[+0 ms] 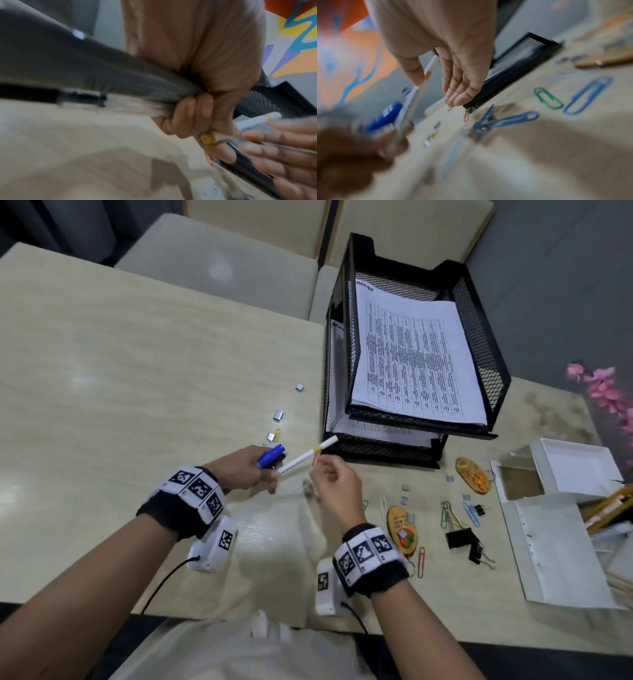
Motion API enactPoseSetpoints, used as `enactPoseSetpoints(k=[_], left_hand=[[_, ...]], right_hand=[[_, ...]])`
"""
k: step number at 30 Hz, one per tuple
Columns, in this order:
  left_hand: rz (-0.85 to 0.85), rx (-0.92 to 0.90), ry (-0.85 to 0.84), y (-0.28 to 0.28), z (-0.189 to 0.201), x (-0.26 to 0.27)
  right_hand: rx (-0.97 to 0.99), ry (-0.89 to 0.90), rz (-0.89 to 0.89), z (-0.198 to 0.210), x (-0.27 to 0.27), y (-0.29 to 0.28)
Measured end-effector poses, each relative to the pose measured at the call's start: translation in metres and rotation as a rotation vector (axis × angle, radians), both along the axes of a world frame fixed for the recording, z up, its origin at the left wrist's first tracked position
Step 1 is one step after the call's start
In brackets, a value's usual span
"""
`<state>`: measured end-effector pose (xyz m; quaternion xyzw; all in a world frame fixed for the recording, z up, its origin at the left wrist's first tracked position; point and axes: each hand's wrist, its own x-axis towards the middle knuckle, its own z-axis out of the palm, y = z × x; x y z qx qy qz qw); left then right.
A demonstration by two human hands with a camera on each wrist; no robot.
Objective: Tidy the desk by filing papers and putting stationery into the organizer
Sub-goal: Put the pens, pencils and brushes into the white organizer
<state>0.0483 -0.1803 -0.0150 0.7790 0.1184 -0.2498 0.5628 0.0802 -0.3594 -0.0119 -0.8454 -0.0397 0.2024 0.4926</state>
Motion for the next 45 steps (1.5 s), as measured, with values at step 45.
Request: enactPoseSetpoints(k=[45], left_hand=[[-0.406,0.335,-0.691,-0.501,0.071,0.2]], right_hand=[[-0.448,-0.361,-0.62,0.081,0.134,-0.44]])
